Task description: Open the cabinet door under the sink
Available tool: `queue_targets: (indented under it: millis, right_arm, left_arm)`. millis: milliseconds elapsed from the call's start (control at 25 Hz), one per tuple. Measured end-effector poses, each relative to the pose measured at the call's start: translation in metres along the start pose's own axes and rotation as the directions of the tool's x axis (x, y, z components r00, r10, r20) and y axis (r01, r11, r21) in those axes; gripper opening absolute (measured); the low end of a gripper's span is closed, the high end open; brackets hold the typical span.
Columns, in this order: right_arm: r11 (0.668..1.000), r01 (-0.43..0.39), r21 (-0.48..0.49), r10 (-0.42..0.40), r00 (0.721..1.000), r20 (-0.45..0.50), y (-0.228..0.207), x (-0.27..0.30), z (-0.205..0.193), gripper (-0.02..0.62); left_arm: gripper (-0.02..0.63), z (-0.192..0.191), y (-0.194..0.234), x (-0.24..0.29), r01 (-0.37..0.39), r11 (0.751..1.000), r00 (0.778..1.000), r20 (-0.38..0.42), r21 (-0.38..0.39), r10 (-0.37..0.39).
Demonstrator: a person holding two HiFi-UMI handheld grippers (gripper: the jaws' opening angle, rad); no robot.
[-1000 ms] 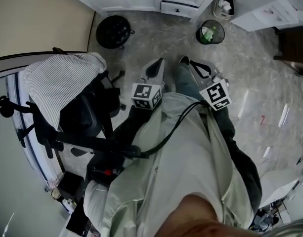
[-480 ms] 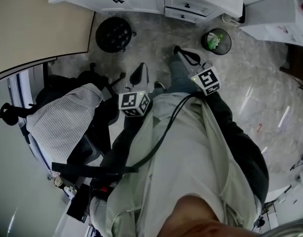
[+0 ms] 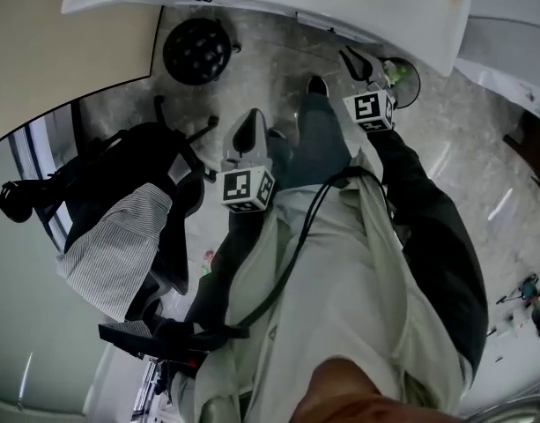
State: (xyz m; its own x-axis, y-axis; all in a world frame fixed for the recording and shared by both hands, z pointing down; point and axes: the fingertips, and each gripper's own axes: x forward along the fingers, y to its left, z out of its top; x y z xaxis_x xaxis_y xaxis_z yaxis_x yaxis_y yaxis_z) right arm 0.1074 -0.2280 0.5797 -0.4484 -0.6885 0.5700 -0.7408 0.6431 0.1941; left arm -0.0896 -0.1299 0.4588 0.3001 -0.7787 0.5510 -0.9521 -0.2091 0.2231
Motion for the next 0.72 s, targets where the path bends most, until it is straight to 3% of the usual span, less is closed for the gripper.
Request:
queue_targets:
  millis: [120,280,560,720]
  right_arm:
    - [1.0,-0.002,0.007,0.003,0.997,-0.08,-0.006,0.043,-0.031,0.191]
    - [0.998,0.01,0.063,-0.003,0.994,-0.113,-0.009,0.087,-0.06,0.199]
    - [0.992,0.099,-0.072,-0.113,0.966,-0.231,-0.029,0.135,-0.114,0.199]
    - [0.985,0.154,-0.074,-0.165,0.968,-0.191,-0.034,0.143,-0.117,0.184]
  left_arm:
    - [0.008,-0.002,-0.003,0.039,0.009,1.0,1.0,-0.011,0.01,-0.009]
    - [0.008,-0.009,-0.007,0.076,0.047,0.999,0.999,-0.018,0.028,-0.046]
    - [0.008,-0.053,-0.003,0.088,0.018,0.997,0.997,-0.072,-0.072,-0.023]
    - [0.008,-0.069,0.005,0.092,-0.009,0.991,0.997,-0.08,-0.13,-0.001]
